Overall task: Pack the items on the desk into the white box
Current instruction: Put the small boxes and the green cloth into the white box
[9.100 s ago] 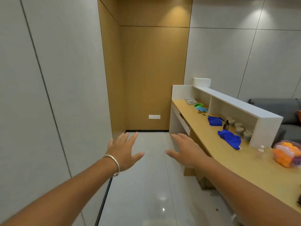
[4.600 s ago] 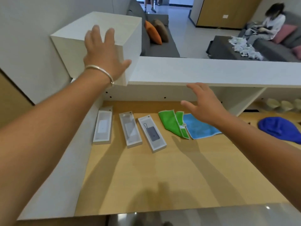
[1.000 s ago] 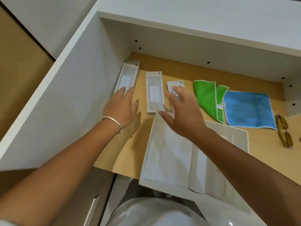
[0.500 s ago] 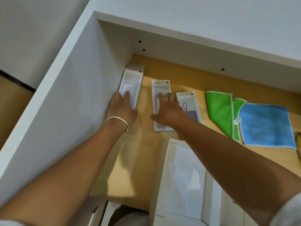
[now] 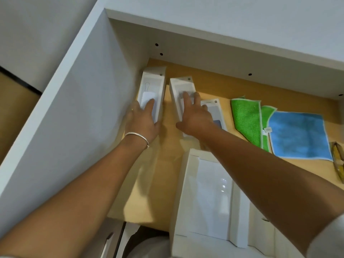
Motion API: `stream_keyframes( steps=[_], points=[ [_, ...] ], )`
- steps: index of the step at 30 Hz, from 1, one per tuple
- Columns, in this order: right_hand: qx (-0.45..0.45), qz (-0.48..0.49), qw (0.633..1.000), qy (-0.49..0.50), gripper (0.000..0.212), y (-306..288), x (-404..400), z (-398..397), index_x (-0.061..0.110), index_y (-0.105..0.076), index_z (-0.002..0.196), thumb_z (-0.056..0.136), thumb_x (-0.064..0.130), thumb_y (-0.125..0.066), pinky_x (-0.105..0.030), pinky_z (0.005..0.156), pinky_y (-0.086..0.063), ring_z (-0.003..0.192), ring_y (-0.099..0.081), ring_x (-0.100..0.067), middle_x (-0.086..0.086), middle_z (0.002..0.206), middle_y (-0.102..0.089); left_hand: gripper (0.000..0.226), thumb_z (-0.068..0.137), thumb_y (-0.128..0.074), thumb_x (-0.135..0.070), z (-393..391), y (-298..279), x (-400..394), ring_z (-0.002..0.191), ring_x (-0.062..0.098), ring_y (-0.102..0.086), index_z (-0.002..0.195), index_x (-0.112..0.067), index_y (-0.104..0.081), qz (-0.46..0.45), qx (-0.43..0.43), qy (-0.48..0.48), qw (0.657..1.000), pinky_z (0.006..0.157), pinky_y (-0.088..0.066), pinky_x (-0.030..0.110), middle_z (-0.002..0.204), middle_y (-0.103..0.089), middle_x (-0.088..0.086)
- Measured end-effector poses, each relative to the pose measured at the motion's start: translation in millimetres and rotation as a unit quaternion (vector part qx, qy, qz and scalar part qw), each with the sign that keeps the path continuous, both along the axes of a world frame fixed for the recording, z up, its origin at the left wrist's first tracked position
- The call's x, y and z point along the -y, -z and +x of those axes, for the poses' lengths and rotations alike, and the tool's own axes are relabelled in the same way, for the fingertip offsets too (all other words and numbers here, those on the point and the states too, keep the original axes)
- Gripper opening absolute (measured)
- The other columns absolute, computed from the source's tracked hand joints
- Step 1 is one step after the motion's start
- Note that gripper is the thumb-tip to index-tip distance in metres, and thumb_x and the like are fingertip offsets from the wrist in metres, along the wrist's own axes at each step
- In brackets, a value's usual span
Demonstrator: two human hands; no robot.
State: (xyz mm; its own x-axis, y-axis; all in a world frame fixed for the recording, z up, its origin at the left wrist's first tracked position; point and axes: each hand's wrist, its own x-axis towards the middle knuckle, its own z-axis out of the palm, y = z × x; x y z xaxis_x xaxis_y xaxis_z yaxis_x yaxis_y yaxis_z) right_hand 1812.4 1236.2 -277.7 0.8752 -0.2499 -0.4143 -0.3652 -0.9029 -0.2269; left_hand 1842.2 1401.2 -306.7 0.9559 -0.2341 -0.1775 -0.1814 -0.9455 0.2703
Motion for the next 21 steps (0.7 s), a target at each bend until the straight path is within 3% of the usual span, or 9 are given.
stream_keyframes(
  steps=[7,12,17,21],
  points=[
    [0.137,-0.043,0.99,0.012,0.094,-79.4,42.6,-62.6,0.035,-0.01,0.149,0.076,0.047,-0.069,-0.041,0.084,-0.047,0.123,-0.043,-0.04,-0.006,0.158,-0.01,0.068,0.084,-0.055,-0.05,-52.9,-90.1,10.4,0.108,0.039,-0.052,0.143,-0.034,-0.025,-0.017,0.073,0.055,0.996,0.084,-0.048,0.045,0.137,-0.036,0.013],
    [0.202,-0.04,0.978,0.027,0.09,-128.3,83.2,-162.8,0.035,-0.018,0.144,0.072,0.052,-0.069,-0.047,0.076,-0.055,0.11,-0.053,-0.034,-0.004,0.152,-0.022,0.066,0.083,-0.045,-0.059,-128.8,-150.9,27.8,0.102,0.033,-0.057,0.142,-0.037,-0.024,-0.03,0.121,0.134,0.983,0.065,-0.043,0.033,0.146,-0.027,0.002],
    [0.198,-0.042,0.978,0.045,0.09,-138.4,100.9,-267.0,0.036,-0.013,0.145,0.074,0.055,-0.065,-0.04,0.064,-0.059,0.101,-0.057,-0.025,0.001,0.151,-0.022,0.068,0.083,-0.043,-0.062,-225.2,-166.2,43.7,0.098,0.027,-0.057,0.143,-0.041,-0.017,-0.018,0.082,0.196,0.977,0.064,-0.053,0.034,0.15,-0.018,0.002],
    [0.134,-0.026,0.99,0.038,0.095,-125.0,93.1,-337.6,0.043,-0.006,0.144,0.07,0.063,-0.062,-0.039,0.068,-0.056,0.104,-0.054,-0.021,0.007,0.152,-0.015,0.067,0.08,-0.034,-0.065,-292.1,-157.0,34.6,0.092,0.026,-0.059,0.142,-0.043,-0.018,0.036,0.06,0.238,0.969,0.056,-0.05,0.032,0.147,-0.022,0.001]
  ],
)
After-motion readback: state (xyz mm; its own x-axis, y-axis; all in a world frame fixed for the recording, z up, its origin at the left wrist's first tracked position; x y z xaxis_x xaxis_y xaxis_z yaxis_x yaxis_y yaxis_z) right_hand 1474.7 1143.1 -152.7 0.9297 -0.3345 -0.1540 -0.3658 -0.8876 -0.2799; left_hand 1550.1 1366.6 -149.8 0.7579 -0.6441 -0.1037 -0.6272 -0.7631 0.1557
